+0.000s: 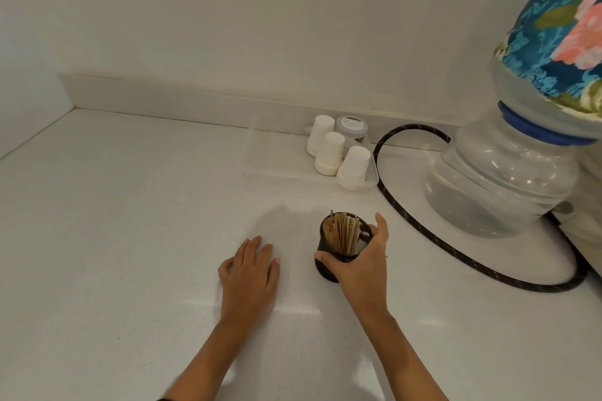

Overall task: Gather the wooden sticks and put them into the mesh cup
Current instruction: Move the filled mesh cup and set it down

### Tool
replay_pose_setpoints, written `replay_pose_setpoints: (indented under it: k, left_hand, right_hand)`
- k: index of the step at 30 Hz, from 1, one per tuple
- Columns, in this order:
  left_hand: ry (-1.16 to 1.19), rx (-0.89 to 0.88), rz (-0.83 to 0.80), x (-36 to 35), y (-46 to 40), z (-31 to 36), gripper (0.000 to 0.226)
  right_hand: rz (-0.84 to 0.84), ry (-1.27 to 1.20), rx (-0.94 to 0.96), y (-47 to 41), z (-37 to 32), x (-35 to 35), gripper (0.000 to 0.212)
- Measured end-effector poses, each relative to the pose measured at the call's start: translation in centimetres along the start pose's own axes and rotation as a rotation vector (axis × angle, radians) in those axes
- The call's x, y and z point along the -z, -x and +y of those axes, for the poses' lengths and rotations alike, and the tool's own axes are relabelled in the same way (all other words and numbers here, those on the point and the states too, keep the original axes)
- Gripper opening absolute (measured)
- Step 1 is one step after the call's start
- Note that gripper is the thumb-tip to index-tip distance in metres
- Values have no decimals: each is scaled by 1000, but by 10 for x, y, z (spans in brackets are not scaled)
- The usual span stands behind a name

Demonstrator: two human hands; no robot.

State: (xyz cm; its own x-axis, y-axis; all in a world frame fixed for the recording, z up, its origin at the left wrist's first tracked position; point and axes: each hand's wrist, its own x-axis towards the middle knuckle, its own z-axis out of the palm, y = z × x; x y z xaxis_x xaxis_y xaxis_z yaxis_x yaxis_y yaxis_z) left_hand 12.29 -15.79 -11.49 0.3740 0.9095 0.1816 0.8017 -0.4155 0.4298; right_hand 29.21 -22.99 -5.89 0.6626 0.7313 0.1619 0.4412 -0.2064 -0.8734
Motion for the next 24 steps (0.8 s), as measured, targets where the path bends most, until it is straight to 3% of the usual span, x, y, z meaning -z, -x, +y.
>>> replay_pose_setpoints:
  k: [5,10,13,17,24]
  left_hand:
    - [-3,4,-2,0,0,0,66]
    - [8,11,-12,1,0,0,64]
    - [7,10,-13,2,0,1,62]
    - [11,10,-15,2,1,0,61]
    - [17,3,6,0,1,-1,45]
  right_hand:
    - [-81,-72,-32,-3,10,-6,129]
    - [-183,-144,-45,-9,14,-10,114]
    - [-130,-103,11,-11,7,-12,91]
    - [-41,-145,13,-8,2,-18,89]
    - [-65,-117,-44,-10,7,-21,86]
